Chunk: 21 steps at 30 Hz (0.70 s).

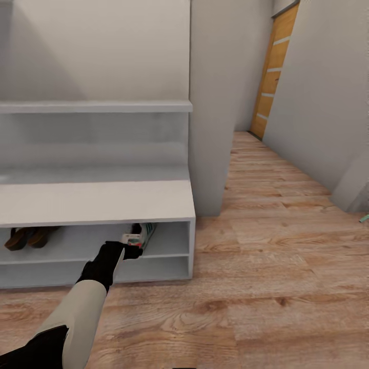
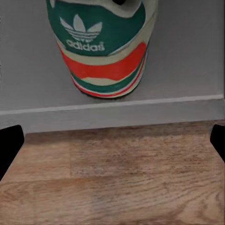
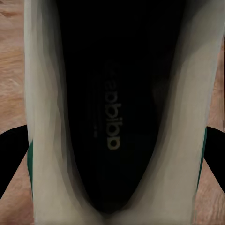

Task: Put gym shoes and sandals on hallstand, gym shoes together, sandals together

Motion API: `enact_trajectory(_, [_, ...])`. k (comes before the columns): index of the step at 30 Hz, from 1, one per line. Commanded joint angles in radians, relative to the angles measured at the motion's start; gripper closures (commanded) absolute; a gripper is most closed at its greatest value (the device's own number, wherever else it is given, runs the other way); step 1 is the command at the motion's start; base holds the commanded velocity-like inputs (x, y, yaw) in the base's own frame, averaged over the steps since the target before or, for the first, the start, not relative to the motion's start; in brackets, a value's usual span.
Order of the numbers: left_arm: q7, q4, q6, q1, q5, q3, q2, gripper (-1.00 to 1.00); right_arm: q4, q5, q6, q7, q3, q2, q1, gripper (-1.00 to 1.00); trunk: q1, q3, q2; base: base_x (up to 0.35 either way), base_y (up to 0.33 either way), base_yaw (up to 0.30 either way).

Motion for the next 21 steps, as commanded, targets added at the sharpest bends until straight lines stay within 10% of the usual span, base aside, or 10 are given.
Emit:
enact_trajectory(1, [-0.009,-0.002,0.003,-0.001,-0.011,0.007,-0.002,-1.00,0.001,0.001,-0.003,0.004,-0.002,0.000,-0.001,1.00,-0.001,-0.001,0.000,-0.334,0.000,0.000])
enact_trajectory(21, [-0.011,-0.002,0.003,0.001,-0.012,0.007,-0.001,-1.00,0.001,0.001,-0.002,0.005,-0.001,0.000,-0.001,1.00,-0.001,-0.001,0.000,-0.162,0.000,0.000])
